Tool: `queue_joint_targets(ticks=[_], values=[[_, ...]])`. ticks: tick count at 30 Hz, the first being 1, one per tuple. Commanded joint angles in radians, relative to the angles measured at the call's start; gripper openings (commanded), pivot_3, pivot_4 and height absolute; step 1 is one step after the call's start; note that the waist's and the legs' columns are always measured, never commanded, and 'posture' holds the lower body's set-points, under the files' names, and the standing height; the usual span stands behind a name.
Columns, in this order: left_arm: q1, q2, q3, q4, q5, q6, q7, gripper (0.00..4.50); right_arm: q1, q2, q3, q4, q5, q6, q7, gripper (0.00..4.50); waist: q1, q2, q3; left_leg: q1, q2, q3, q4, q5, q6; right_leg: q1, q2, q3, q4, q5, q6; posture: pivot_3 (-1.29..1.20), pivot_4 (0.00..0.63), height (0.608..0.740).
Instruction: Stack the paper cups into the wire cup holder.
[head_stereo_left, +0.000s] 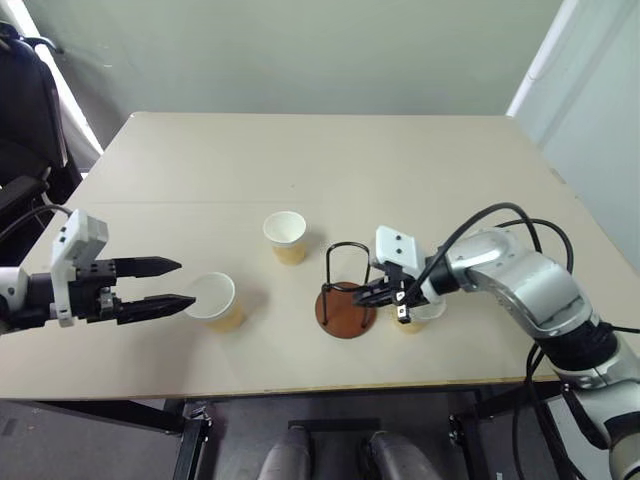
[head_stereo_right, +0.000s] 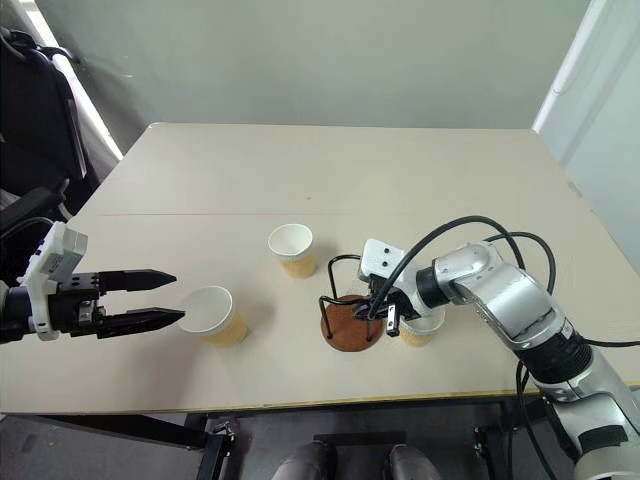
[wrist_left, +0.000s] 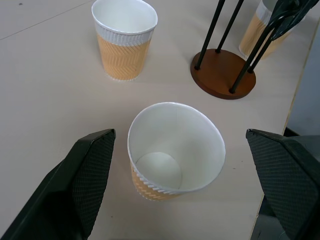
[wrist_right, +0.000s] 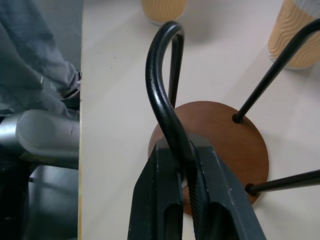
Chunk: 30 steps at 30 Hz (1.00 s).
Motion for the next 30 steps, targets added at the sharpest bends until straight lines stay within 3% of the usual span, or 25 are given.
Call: queue_joint_targets(ticks=[1, 11, 12, 16, 18, 25, 30], values=[[-0.021, 0.019, 0.009, 0.004, -0.001, -0.004, -0.008, 4.50, -0.010, 0.000, 0.015, -0.010, -0.009, -0.012, 0.000, 0.77, 0.000, 0.000, 0.000, 0.000, 0.000, 0.000, 0.000, 0.000, 0.000, 0.000, 0.000, 0.000, 0.000, 0.000, 0.000, 0.00, 0.150, 0.740], [-0.056, 0.024, -0.004, 0.032, 0.001, -0.012, -0.028, 4.50, -0.081, -0.091, -0.040, -0.063, -0.007, -0.039, 0.050, 4.33, 0.001, 0.000, 0.000, -0.001, 0.000, 0.000, 0.000, 0.000, 0.000, 0.000, 0.000, 0.000, 0.000, 0.000, 0.000, 0.00, 0.150, 0.740], [-0.068, 0.029, -0.006, 0.040, 0.000, -0.012, -0.034, 4.50, -0.113, -0.106, -0.055, -0.071, 0.000, -0.030, 0.059, 4.48, 0.001, 0.000, 0.000, -0.001, 0.000, 0.000, 0.000, 0.000, 0.000, -0.001, 0.000, 0.000, 0.000, 0.000, 0.000, 0.00, 0.150, 0.740], [-0.141, 0.057, -0.036, 0.042, -0.003, -0.013, -0.063, 4.50, -0.216, -0.199, -0.117, -0.054, -0.004, -0.039, 0.094, 4.48, 0.003, 0.000, 0.000, -0.001, 0.000, 0.000, -0.001, 0.000, 0.000, -0.002, 0.000, 0.000, 0.000, 0.000, -0.001, 0.00, 0.150, 0.740], [-0.188, 0.068, -0.062, 0.018, -0.007, -0.013, -0.077, 4.50, -0.198, -0.287, -0.146, -0.057, 0.003, -0.051, 0.140, 4.48, 0.012, -0.003, -0.001, -0.001, 0.000, 0.000, -0.003, 0.000, 0.000, -0.002, 0.000, 0.000, -0.001, 0.000, -0.002, 0.00, 0.150, 0.740], [-0.280, 0.055, -0.153, -0.086, -0.023, 0.005, -0.093, 4.50, 0.063, -0.548, -0.243, -0.155, 0.064, -0.059, 0.250, 4.48, 0.018, -0.003, 0.000, -0.003, 0.000, 0.001, -0.003, -0.003, -0.002, -0.001, -0.001, 0.000, -0.004, -0.001, -0.001, 0.00, 0.150, 0.740], [-0.283, 0.053, -0.199, -0.135, -0.020, 0.009, -0.095, 4.50, 0.179, -0.574, -0.266, -0.241, 0.093, -0.064, 0.232, 4.48, 0.005, -0.004, 0.000, -0.001, 0.002, 0.002, -0.003, -0.002, -0.003, -0.001, 0.003, 0.001, -0.002, -0.002, 0.000, 0.00, 0.150, 0.740]])
